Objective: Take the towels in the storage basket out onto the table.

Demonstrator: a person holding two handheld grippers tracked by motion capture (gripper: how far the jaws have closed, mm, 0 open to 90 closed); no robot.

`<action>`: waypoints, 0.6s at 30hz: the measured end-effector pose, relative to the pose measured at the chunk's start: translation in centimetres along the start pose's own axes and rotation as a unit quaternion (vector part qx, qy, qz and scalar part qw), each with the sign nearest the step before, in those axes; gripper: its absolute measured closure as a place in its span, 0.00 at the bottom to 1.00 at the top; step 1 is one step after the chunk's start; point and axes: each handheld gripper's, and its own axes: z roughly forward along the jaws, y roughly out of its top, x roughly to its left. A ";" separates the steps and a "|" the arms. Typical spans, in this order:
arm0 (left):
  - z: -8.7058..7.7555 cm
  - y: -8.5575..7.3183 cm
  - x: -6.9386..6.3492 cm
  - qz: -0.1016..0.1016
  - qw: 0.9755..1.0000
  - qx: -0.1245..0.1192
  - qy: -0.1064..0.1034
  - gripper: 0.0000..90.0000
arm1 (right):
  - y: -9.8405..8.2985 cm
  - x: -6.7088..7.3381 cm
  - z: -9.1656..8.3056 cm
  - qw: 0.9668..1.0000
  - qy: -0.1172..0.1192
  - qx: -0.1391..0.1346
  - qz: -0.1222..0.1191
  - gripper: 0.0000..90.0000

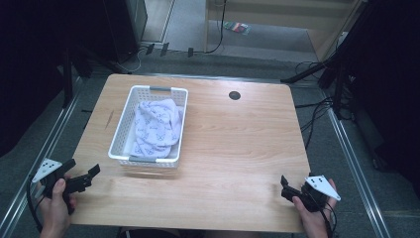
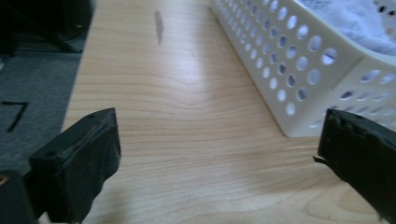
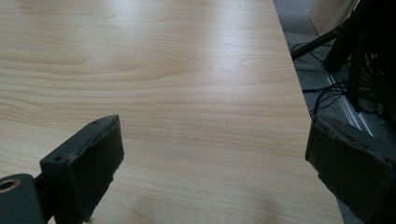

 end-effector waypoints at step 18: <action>-1.4 0.9 -0.7 0.019 1.000 -0.014 0.013 0.00 | 0.0 0.0 0.0 1.000 0.003 -0.002 0.001 0.05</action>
